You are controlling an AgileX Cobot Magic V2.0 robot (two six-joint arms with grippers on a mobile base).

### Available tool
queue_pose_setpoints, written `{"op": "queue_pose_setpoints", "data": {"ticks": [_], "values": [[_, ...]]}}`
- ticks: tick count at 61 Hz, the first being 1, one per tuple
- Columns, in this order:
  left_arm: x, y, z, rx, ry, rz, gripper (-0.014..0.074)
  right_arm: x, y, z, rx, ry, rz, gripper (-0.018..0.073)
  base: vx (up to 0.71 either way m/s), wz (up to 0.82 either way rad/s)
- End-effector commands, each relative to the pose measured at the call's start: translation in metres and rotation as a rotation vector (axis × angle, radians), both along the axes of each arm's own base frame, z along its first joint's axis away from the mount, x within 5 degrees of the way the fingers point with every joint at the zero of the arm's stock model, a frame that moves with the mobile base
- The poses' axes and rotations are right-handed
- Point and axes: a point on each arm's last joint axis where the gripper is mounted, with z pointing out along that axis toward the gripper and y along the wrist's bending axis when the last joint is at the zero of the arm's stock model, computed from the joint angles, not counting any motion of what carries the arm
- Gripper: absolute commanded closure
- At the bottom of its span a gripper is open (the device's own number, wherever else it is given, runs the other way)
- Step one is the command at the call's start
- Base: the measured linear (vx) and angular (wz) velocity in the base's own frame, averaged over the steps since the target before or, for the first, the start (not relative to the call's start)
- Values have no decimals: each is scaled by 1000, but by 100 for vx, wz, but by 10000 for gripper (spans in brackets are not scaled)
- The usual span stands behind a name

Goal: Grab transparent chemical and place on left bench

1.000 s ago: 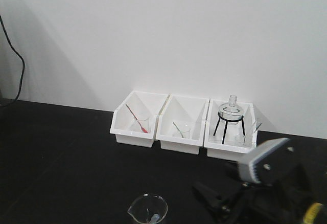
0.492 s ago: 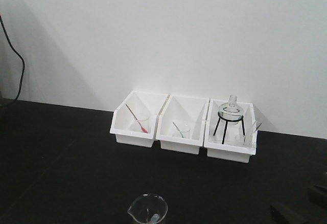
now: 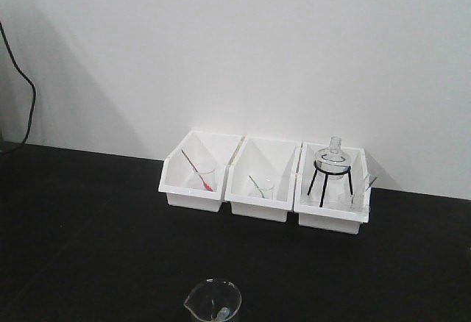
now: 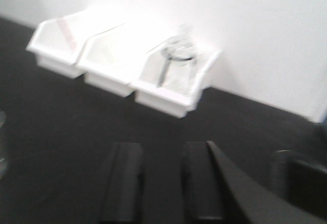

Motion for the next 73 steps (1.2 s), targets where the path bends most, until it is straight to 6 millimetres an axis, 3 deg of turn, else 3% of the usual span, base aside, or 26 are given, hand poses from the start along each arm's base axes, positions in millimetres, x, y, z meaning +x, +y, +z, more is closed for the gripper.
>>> {"op": "queue_pose_setpoints", "data": {"ticks": [1, 8, 22, 26, 73], "values": [[-1, 0, 3, -14, -81, -1, 600, -16, -6, 2, -9, -143, -41, 447, 0, 0], [-1, 0, 3, -14, -81, -1, 600, -32, -11, -30, -10, -153, -99, 574, 0, 0], [-1, 0, 3, -14, -81, -1, 600, -40, -9, -105, 110, -118, -96, 568, 0, 0], [-1, 0, 3, -14, -81, -1, 600, -40, -8, -106, 135, -45, -96, 567, 0, 0], [-1, 0, 3, -14, -81, -1, 600, -40, -8, -111, 147, -16, -97, 567, 0, 0]]}}
